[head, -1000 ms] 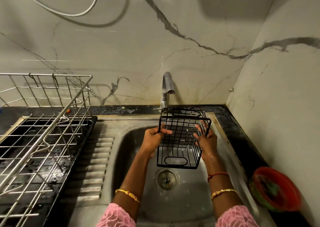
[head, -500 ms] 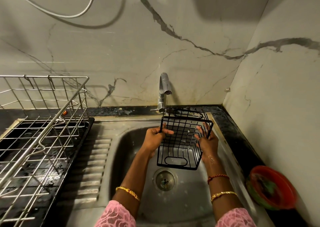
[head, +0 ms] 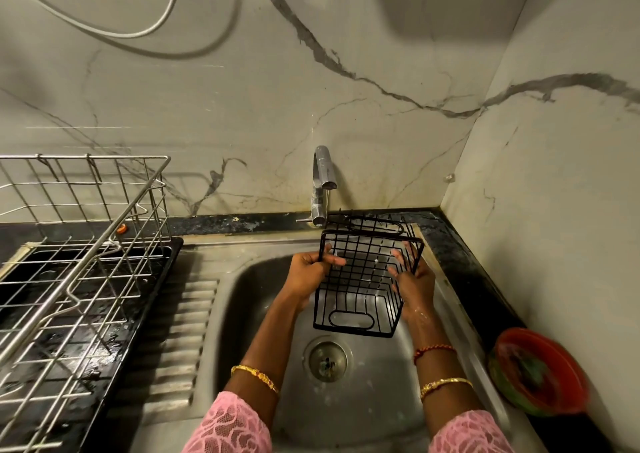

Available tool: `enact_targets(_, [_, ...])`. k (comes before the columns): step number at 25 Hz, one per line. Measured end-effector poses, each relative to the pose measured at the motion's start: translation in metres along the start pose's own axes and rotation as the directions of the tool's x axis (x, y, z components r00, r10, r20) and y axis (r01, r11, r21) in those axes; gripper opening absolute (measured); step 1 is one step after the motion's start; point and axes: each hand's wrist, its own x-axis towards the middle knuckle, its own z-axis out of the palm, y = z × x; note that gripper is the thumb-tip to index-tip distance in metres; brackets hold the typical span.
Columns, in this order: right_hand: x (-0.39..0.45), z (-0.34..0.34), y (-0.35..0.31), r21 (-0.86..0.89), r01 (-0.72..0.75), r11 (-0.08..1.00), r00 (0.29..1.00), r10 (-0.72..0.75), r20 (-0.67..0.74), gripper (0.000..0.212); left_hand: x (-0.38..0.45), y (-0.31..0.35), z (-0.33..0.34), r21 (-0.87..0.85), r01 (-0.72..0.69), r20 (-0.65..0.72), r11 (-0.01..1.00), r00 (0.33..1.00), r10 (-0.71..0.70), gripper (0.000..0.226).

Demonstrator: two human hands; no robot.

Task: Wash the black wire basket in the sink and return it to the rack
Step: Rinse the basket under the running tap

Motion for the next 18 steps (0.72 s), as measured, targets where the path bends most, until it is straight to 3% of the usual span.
enact_targets(8, [0.001, 0.01, -0.018, -0.016, 0.044, 0.999, 0.999, -0.043, 0.021, 0.056, 0.014, 0.019, -0.009, -0.004, 0.109, 0.009, 0.994, 0.994, -0.109, 0.028])
enact_targets(18, [0.005, 0.02, -0.024, -0.035, 0.096, 0.995, 0.994, -0.094, 0.048, 0.055, 0.025, 0.014, -0.031, -0.054, 0.105, 0.113, 0.993, 0.989, -0.098, 0.052])
